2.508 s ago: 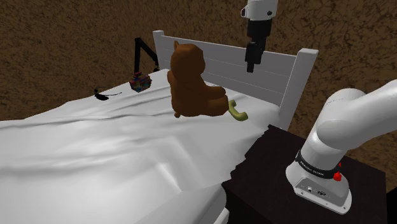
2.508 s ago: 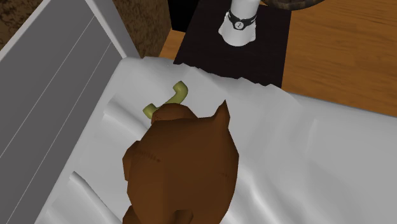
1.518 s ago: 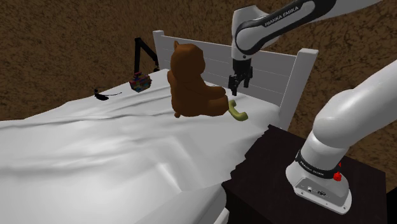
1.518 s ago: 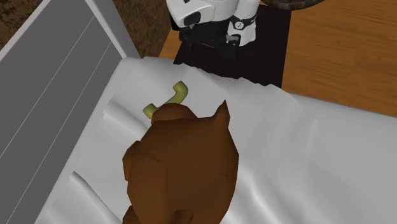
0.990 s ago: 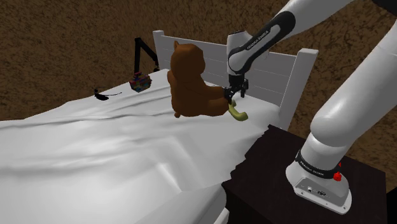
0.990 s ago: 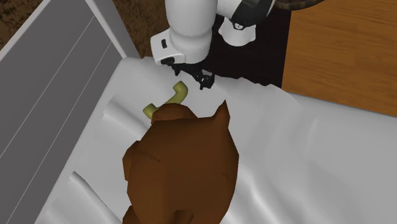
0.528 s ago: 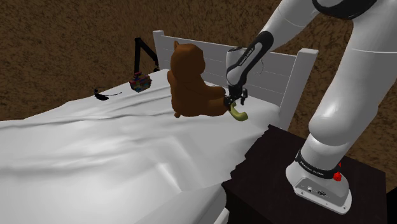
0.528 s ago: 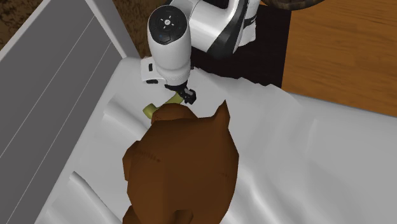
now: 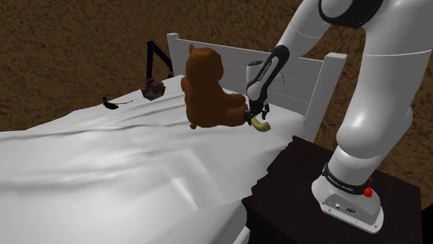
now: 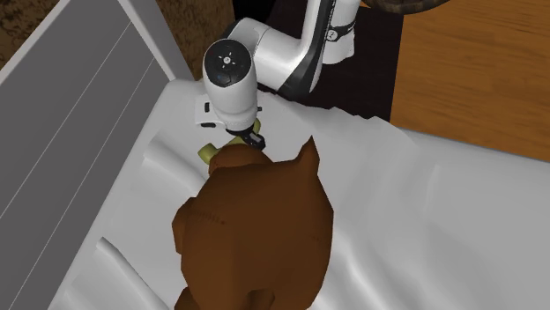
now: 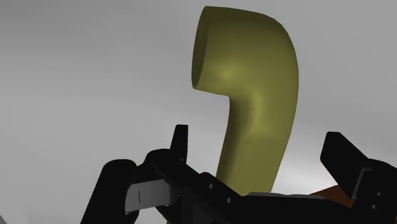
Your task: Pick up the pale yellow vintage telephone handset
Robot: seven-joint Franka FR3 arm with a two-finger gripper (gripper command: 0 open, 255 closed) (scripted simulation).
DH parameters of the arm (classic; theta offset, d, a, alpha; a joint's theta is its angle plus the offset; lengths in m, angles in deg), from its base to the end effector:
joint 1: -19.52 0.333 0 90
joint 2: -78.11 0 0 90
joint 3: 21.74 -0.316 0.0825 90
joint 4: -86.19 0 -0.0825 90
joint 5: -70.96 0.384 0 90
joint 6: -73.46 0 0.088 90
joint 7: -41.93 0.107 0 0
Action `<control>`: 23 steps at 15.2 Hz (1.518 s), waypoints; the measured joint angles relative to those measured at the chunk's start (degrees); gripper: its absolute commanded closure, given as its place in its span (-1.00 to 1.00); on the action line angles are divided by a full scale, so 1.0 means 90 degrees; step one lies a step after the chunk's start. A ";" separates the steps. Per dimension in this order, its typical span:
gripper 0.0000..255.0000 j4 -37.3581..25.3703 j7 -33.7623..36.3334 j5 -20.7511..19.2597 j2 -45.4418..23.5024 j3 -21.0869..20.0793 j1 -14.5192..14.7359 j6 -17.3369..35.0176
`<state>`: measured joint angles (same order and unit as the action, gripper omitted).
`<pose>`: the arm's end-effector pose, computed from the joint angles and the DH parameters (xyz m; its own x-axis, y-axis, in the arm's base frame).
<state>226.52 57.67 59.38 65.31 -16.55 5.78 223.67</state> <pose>0.4548 -0.1526 0.2064 0.9098 -0.4140 -0.0293 -0.4077 -0.9048 0.1230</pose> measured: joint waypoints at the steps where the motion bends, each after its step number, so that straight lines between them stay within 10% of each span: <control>1: -1.00 -0.0002 0.0037 -0.0017 -0.0101 0.0002 0.0011 0.0097; 2: -1.00 -0.0004 0.0043 -0.0024 -0.0158 0.0005 0.0009 0.0151; 3: 1.00 -0.0010 0.0048 -0.0029 -0.0197 0.0008 0.0008 0.0186; 23: 1.00 -0.0005 -0.0086 0.0071 0.0521 -0.0028 0.0007 -0.0521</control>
<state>226.47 56.89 60.02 70.00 -16.81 5.84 218.98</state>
